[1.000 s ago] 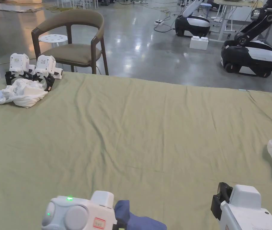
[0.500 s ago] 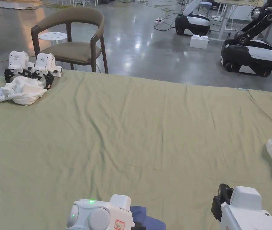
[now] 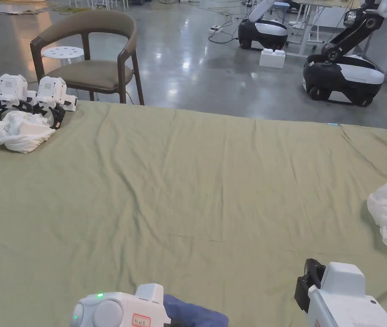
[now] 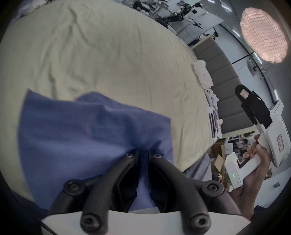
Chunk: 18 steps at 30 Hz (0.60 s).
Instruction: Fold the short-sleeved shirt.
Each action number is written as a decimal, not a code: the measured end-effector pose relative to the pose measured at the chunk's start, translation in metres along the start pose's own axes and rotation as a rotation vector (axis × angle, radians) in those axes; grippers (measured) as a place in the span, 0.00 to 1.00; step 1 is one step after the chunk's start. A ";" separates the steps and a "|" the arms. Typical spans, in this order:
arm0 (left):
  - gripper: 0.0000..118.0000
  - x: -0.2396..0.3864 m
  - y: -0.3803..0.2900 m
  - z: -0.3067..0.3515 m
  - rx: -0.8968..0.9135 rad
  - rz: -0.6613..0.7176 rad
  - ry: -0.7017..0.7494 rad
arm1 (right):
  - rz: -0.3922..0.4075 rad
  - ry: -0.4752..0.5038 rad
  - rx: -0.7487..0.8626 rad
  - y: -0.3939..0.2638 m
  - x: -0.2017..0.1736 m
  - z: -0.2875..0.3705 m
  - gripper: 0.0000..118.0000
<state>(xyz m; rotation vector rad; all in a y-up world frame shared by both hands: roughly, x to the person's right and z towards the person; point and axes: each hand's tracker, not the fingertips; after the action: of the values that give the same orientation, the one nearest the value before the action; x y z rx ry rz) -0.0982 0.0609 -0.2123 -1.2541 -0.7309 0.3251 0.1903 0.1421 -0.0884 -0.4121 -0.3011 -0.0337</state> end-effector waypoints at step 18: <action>0.03 0.014 0.000 0.019 0.133 -0.175 0.012 | 0.002 0.010 0.043 0.009 -0.010 0.001 0.00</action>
<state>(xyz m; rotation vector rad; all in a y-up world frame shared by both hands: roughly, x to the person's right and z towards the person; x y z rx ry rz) -0.1001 0.0832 -0.2054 -1.0577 -0.7902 0.2191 0.1818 0.1508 -0.0942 -0.3693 -0.2912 -0.0267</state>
